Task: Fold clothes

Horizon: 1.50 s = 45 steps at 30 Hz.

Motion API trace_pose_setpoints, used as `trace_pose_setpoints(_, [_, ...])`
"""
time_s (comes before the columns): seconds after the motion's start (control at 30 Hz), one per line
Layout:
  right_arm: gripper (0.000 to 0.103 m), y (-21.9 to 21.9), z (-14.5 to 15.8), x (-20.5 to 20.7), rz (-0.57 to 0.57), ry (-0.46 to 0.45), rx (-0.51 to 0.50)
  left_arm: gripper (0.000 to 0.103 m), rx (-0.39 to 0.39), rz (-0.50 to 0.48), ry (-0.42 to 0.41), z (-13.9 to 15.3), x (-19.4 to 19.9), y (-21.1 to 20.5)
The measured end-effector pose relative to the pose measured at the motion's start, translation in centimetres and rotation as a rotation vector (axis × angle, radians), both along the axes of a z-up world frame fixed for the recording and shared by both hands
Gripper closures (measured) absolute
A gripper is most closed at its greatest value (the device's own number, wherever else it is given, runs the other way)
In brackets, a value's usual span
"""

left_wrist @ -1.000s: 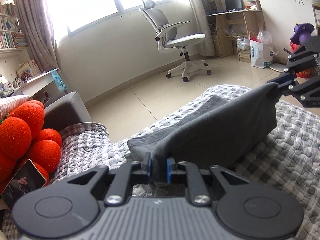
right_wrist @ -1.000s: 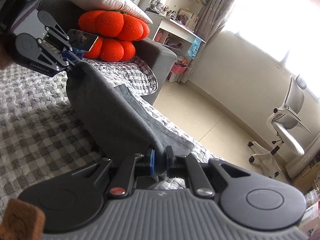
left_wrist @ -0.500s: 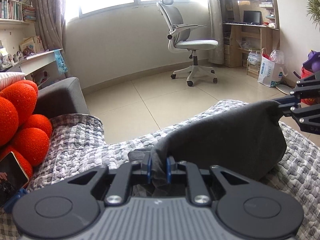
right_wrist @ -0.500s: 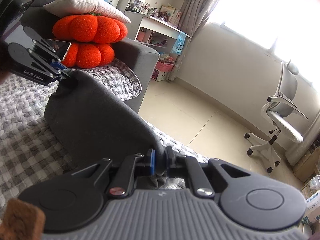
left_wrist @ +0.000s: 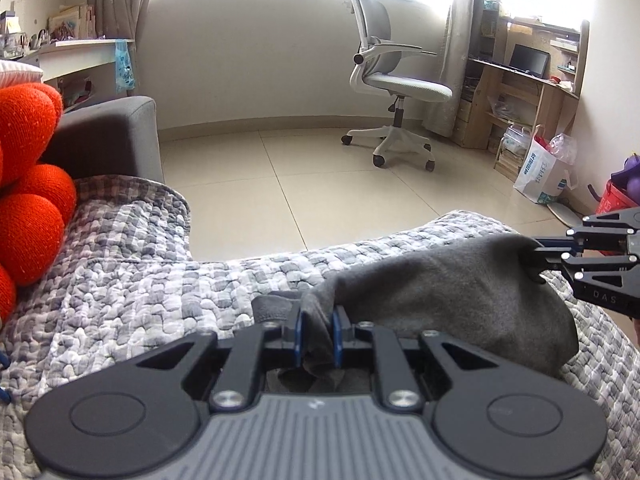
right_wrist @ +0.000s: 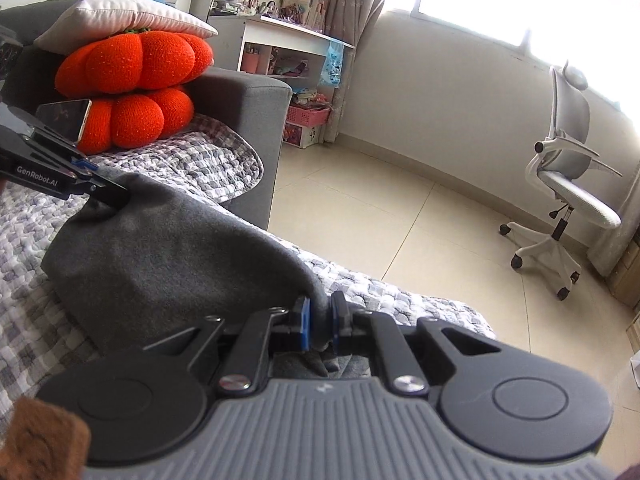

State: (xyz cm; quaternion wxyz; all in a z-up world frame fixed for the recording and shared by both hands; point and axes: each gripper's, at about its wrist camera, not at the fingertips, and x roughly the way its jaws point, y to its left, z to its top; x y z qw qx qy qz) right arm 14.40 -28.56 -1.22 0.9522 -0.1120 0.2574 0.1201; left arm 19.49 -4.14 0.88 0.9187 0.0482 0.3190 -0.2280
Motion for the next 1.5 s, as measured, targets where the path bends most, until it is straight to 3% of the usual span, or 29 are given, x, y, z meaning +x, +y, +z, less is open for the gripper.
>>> trace_pose_setpoints(0.13, [0.093, -0.3, -0.8, 1.3, -0.022, 0.037, 0.035, 0.089, -0.026, 0.011, 0.041, -1.2, 1.2, 0.2])
trace_pose_setpoints(0.27, [0.091, -0.6, -1.5, 2.6, -0.041, 0.078, 0.077, 0.088, -0.103, 0.034, 0.084, -2.1, 2.4, 0.8])
trace_pose_setpoints(0.37, [0.079, -1.7, -1.8, 3.0, -0.047, 0.124, 0.167, 0.086, -0.162, 0.048, 0.106, -2.3, 2.9, 1.5])
trace_pose_setpoints(0.43, [0.061, -2.5, -1.6, 3.0, -0.053, 0.15, 0.229, 0.085, -0.2, 0.049, 0.118, -2.4, 2.9, 2.0])
trace_pose_setpoints(0.47, [0.061, -2.9, -1.5, 3.0, -0.055, 0.162, 0.257, 0.085, -0.219, 0.05, 0.124, -2.4, 3.0, 2.2])
trace_pose_setpoints(0.67, [0.064, -3.8, -1.5, 3.2, -0.074, 0.19, 0.338, 0.086, -0.29, 0.063, 0.141, -2.7, 3.1, 2.7])
trace_pose_setpoints(0.73, [0.087, -3.9, -1.6, 3.4, -0.091, 0.191, 0.353, 0.093, -0.292, 0.055, 0.136, -2.9, 2.9, 2.4])
trace_pose_setpoints(0.83, [0.089, -4.2, -1.4, 3.5, -0.107, 0.192, 0.393, 0.094, -0.277, 0.064, 0.112, -2.5, 2.7, 2.2])
trace_pose_setpoints(1.1, [0.091, -5.3, 0.1, 3.0, -0.122, 0.122, 0.472, 0.095, -0.338, 0.091, 0.052, -1.4, 2.6, 3.0])
trace_pose_setpoints(1.4, [0.092, -3.6, -1.9, 4.0, -0.209, 0.073, 0.387, 0.094, -0.299, 0.159, 0.034, -2.9, 3.9, 2.0])
trace_pose_setpoints(1.5, [0.092, -3.5, -2.0, 4.0, -0.22, 0.05, 0.363, 0.094, -0.229, 0.168, 0.034, -3.3, 4.0, 1.3])
